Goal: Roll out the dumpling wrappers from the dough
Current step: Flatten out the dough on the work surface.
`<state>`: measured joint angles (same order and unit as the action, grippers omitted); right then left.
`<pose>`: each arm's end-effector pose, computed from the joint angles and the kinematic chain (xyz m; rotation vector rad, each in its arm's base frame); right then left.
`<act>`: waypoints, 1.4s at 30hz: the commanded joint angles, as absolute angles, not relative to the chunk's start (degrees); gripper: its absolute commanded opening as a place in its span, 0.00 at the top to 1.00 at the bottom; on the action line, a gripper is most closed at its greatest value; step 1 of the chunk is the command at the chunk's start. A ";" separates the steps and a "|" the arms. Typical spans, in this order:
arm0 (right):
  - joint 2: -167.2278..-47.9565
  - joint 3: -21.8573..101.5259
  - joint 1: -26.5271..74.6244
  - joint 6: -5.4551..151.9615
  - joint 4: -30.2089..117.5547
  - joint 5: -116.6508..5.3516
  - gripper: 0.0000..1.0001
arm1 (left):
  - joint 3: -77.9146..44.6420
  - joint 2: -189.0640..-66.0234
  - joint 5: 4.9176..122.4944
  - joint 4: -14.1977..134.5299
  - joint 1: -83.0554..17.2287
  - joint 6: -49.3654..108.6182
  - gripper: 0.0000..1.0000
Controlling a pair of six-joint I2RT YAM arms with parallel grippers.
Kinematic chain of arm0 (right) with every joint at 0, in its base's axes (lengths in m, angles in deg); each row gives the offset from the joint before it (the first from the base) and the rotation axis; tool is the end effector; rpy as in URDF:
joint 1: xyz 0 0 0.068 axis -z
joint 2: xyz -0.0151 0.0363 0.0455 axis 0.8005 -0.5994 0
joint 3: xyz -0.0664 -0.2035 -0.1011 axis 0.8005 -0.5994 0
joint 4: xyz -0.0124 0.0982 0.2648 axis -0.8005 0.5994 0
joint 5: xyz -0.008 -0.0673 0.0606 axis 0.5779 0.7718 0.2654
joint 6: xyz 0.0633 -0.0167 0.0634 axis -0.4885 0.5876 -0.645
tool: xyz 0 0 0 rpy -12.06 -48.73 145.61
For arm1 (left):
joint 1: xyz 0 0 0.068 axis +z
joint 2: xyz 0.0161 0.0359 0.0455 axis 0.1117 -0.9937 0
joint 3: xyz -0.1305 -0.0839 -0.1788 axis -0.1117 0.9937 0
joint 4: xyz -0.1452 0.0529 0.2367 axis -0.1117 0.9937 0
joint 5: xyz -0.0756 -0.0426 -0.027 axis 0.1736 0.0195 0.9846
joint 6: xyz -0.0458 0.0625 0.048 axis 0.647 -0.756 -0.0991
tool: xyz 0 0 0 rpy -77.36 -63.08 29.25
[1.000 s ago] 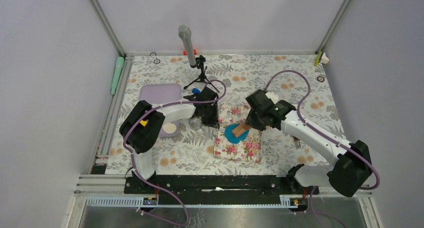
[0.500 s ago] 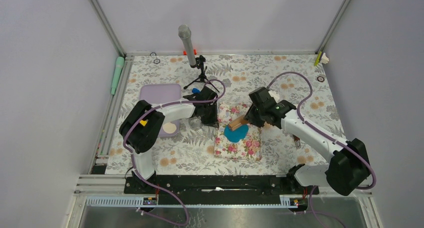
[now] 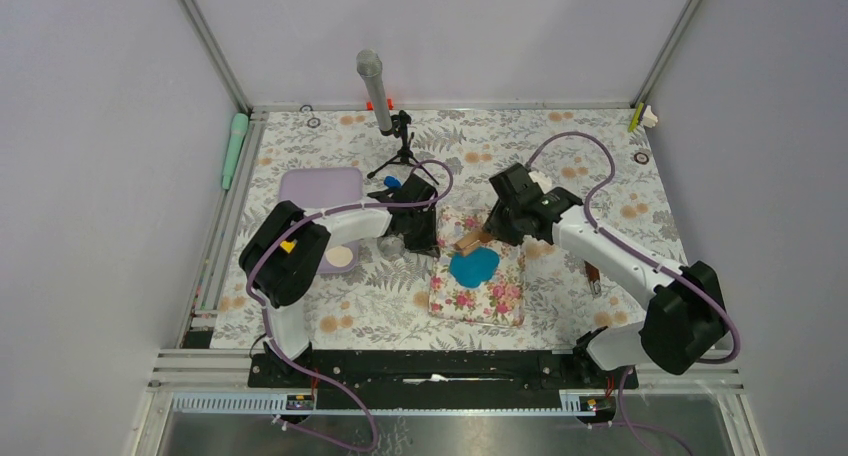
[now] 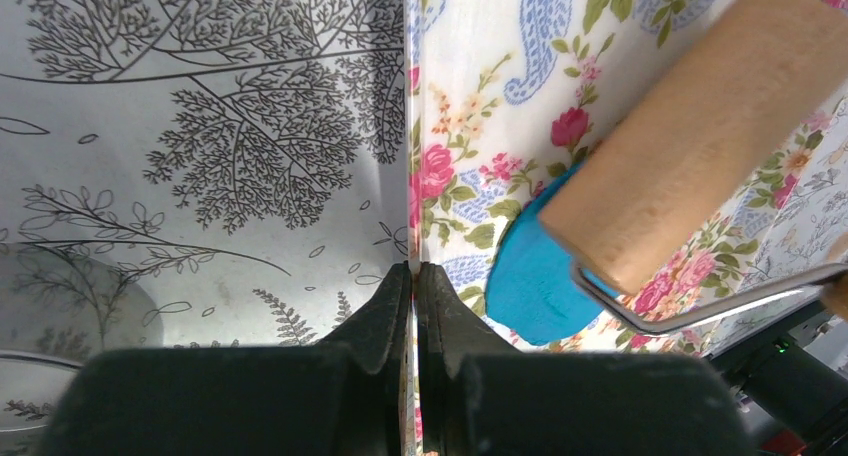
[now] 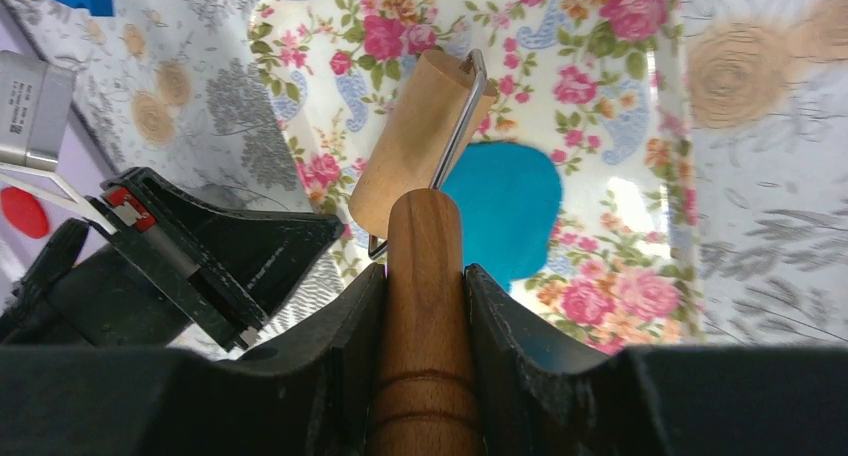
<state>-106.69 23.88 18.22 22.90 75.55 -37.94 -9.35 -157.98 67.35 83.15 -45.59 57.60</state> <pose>0.2918 0.1864 0.1760 0.5614 2.4716 0.4560 0.2962 -0.2632 0.0657 0.0642 2.8140 -0.6745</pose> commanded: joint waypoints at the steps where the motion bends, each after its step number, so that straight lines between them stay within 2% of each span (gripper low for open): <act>1: -101.82 30.06 18.11 26.33 86.29 -32.90 1.00 | -9.92 -156.10 67.84 82.13 -45.88 57.93 1.00; 5: -96.86 29.83 18.12 25.02 89.98 -33.49 1.00 | -10.07 -156.28 67.43 82.13 -45.88 58.32 1.00; 13: -91.45 17.66 17.98 17.79 87.48 -40.10 1.00 | -10.27 -156.66 67.46 82.13 -45.88 58.39 1.00; 22: -96.51 10.83 17.91 18.25 84.62 -36.65 1.00 | -10.48 -156.46 67.66 82.40 -45.88 58.18 1.00; 36: -104.91 12.66 16.67 20.12 81.84 -35.17 1.00 | -10.74 -157.17 68.68 82.67 -46.14 57.86 1.00; 42: -102.63 11.40 11.62 19.14 84.77 -35.79 1.00 | -10.84 -157.73 67.07 83.02 -45.78 59.18 1.00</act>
<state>-100.70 15.29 16.64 18.01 70.74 -37.53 -9.35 -157.98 66.47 83.33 -45.07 58.43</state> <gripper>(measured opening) 0.391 0.032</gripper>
